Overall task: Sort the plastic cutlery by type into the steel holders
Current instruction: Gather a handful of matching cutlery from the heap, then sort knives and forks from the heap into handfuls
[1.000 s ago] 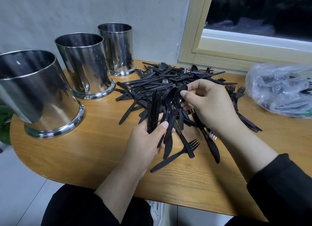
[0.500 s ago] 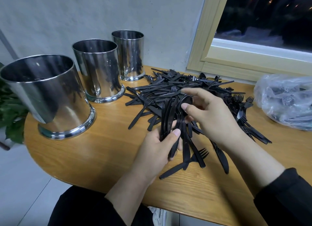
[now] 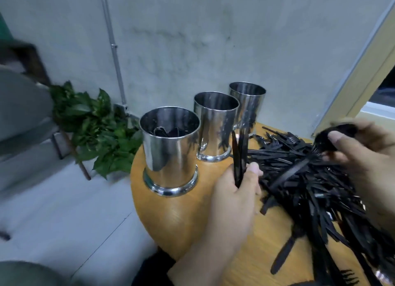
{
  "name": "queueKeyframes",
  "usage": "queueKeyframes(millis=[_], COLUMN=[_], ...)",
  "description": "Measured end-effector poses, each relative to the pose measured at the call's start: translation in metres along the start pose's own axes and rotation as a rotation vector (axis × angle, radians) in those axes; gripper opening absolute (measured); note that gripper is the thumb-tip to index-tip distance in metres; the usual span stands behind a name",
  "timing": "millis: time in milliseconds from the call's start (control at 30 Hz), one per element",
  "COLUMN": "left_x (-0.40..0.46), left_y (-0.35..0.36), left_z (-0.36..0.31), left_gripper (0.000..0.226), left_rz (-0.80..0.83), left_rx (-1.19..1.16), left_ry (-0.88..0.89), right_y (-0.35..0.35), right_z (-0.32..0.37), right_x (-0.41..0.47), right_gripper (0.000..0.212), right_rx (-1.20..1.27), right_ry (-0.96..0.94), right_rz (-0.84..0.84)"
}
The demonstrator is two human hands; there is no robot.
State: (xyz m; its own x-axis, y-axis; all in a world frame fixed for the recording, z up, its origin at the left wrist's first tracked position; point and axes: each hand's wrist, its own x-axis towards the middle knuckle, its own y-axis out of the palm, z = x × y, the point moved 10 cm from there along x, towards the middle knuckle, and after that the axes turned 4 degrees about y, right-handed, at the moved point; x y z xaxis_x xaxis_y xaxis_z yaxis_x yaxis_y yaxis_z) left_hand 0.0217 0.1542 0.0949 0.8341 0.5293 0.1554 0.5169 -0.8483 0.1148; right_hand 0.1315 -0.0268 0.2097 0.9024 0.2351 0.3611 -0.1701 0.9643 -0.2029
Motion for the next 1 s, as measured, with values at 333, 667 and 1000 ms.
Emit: queueKeyframes(millis=[333, 667, 1000], left_x=[0.012, 0.008, 0.054], left_y=[-0.137, -0.152, -0.022], left_z=[-0.066, -0.076, -0.070], left_gripper=[0.031, 0.032, 0.028], left_rz=[-0.203, -0.074, 0.429], left_rx=[-0.159, -0.118, 0.147], left_ry=[-0.007, -0.065, -0.164], right_y=[0.178, 0.252, 0.173], right_z=[0.103, 0.070, 0.055], right_x=[0.050, 0.044, 0.023], right_gripper=[0.016, 0.042, 0.045], right_rx=[0.045, -0.533, 0.143], right_ry=[-0.273, -0.250, 0.143], right_rz=[0.172, 0.417, 0.672])
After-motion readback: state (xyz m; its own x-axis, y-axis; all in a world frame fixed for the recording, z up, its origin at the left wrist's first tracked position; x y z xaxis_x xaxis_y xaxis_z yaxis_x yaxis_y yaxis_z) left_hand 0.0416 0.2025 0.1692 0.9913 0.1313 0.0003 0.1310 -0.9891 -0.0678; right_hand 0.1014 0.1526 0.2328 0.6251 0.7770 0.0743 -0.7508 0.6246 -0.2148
